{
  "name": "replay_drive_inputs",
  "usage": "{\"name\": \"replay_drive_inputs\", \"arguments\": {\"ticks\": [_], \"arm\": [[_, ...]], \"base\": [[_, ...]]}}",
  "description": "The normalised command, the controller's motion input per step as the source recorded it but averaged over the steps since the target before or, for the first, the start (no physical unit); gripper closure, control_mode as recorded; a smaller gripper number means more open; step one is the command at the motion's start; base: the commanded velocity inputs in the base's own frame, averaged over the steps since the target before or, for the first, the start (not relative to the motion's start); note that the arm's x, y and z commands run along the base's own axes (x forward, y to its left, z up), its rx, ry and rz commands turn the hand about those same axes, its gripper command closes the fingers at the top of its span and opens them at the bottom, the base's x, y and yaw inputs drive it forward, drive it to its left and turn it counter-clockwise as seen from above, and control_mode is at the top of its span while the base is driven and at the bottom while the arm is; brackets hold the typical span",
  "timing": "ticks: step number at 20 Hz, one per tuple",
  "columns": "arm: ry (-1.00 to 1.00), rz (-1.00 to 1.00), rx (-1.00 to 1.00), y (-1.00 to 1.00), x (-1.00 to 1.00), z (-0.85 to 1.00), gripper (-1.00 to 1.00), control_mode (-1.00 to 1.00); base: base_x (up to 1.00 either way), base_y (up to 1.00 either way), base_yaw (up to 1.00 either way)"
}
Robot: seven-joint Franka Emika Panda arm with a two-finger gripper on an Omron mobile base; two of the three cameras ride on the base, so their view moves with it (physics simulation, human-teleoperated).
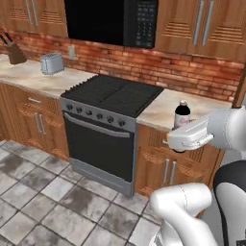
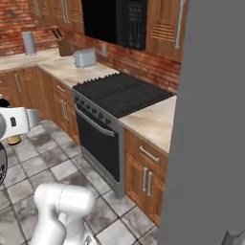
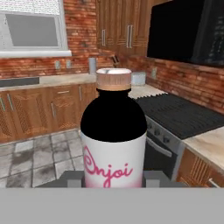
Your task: Open the fridge, grab two sodas, and place both sodas inside the bowl with ice on the dining counter.
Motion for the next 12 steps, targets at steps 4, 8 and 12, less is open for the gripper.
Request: {"name": "replay_drive_inputs", "arguments": {"ticks": [4,8,12], "arm": [[0.0,0.0,0.0,0.0,0.0,0.0,1.0,1.0],[0.0,0.0,0.0,0.0,0.0,0.0,1.0,1.0],[0.0,0.0,0.0,0.0,0.0,0.0,1.0,1.0]], "base": [[-0.2,0.66,0.54],[-0.19,0.62,0.55],[-0.12,0.54,0.57]]}}
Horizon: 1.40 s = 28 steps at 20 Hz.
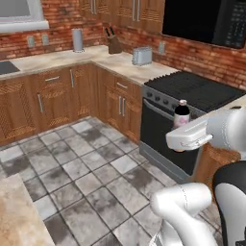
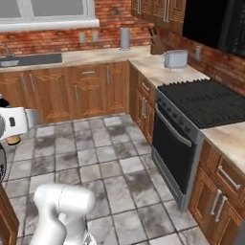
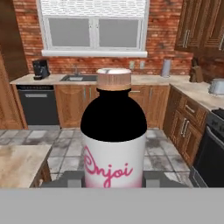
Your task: Open the fridge, grab two sodas, and place both sodas inside the bowl with ice on the dining counter.
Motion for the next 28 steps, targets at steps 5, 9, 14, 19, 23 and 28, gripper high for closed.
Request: {"name": "replay_drive_inputs", "arguments": {"ticks": [5,9,14,19,23,28], "arm": [[0.0,0.0,0.0,0.0,0.0,0.0,1.0,1.0],[0.0,0.0,0.0,0.0,0.0,0.0,1.0,1.0],[0.0,0.0,0.0,0.0,0.0,0.0,1.0,1.0],[0.0,0.0,0.0,0.0,0.0,0.0,1.0,1.0],[0.0,0.0,0.0,0.0,0.0,0.0,1.0,1.0],[0.0,0.0,0.0,0.0,0.0,0.0,1.0,1.0]], "base": [[-0.01,0.37,0.6],[0.09,0.11,0.6],[0.32,-0.53,0.47],[0.41,-0.6,0.43],[0.49,-0.56,0.44],[0.75,-0.44,0.46]]}}
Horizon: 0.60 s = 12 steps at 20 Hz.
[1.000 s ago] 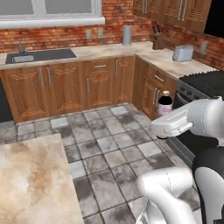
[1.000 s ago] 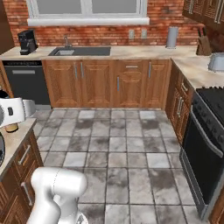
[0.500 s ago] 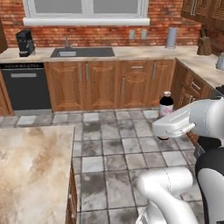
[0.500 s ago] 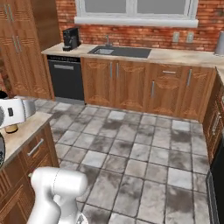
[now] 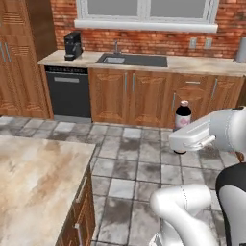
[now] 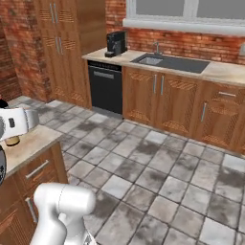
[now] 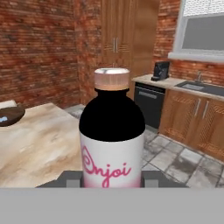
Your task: Open the fridge, grab two sodas, and place both sodas inside the bowl with ice on the dining counter.
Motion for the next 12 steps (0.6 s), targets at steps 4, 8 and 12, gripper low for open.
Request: {"name": "replay_drive_inputs", "arguments": {"ticks": [4,8,12], "arm": [[0.0,0.0,0.0,0.0,0.0,0.0,1.0,1.0],[0.0,0.0,0.0,0.0,0.0,0.0,1.0,1.0],[0.0,0.0,0.0,0.0,0.0,0.0,1.0,1.0]], "base": [[0.83,-0.38,0.47],[0.86,-0.36,0.47],[0.79,-0.45,0.45]]}}
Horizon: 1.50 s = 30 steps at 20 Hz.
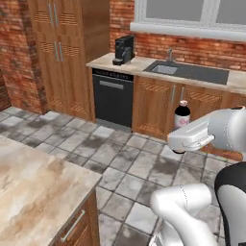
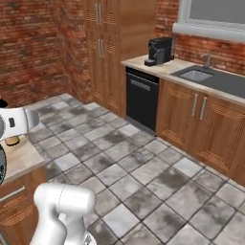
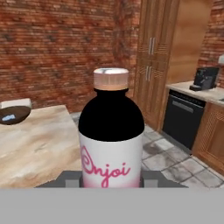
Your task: Open the fridge, grab two sodas, and place both sodas inside the bowl with ice on the dining counter.
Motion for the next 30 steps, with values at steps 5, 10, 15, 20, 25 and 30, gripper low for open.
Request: {"name": "replay_drive_inputs", "arguments": {"ticks": [5,10,15,20,25,30], "arm": [[0.0,0.0,0.0,0.0,0.0,0.0,1.0,1.0],[0.0,0.0,0.0,0.0,0.0,0.0,1.0,1.0],[0.0,0.0,0.0,0.0,0.0,0.0,1.0,1.0],[0.0,0.0,0.0,0.0,0.0,0.0,1.0,1.0],[0.0,0.0,0.0,0.0,0.0,0.0,1.0,1.0],[0.0,0.0,0.0,0.0,0.0,0.0,1.0,1.0]], "base": [[0.76,-0.49,0.43],[0.76,-0.46,0.43],[0.77,-0.45,0.44],[0.77,-0.41,0.45],[0.79,-0.29,0.49],[0.78,-0.23,0.52]]}}
